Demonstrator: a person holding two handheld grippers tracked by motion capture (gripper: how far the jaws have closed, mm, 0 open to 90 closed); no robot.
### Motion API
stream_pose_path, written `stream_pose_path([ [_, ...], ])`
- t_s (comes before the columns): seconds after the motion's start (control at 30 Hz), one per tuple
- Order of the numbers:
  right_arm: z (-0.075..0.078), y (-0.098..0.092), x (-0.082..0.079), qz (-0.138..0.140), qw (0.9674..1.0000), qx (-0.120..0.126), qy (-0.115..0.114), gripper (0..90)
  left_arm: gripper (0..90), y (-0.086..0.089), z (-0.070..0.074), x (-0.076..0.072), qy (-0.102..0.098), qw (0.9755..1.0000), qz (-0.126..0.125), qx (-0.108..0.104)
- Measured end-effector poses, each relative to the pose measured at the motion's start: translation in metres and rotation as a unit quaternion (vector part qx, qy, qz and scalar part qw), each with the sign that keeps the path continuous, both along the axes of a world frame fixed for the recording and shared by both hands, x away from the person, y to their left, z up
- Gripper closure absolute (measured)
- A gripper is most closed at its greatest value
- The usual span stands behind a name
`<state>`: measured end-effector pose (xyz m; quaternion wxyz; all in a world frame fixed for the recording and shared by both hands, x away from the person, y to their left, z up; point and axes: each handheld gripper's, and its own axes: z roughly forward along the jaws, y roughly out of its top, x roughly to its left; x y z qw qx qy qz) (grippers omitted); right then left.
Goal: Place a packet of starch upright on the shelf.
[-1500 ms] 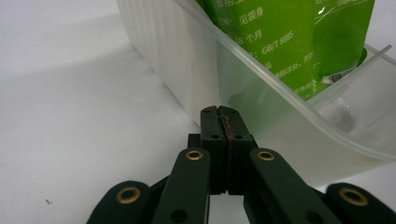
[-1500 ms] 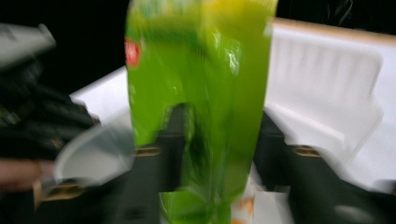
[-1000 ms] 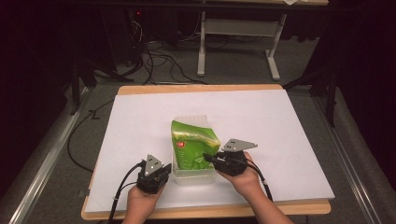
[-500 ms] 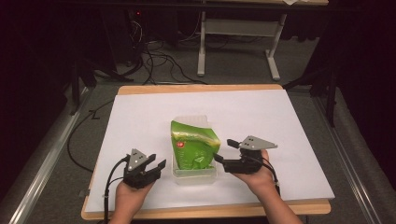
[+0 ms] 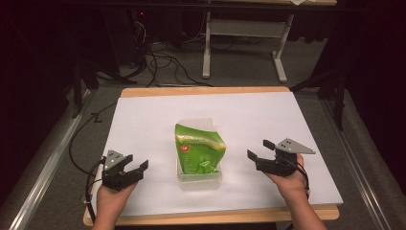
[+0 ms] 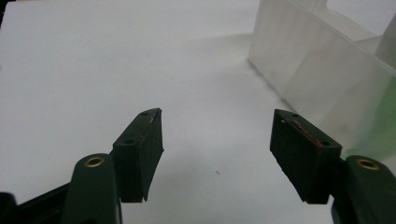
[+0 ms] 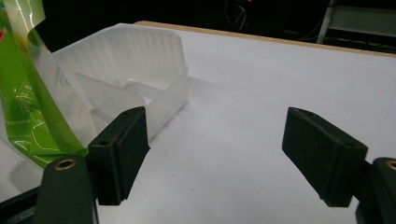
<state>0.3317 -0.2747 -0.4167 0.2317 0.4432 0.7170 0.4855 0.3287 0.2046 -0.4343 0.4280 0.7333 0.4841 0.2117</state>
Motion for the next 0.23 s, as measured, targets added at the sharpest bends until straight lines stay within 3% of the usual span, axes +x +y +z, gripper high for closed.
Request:
stream_pose_path([
  [0.23, -0.0023, 0.0058, 0.0013, 0.006, 0.9999, -0.011, 0.003, 23.5, 35.7, -0.0081, 0.0013, -0.0026, -0.004, 0.9999, -0.011, 0.005],
])
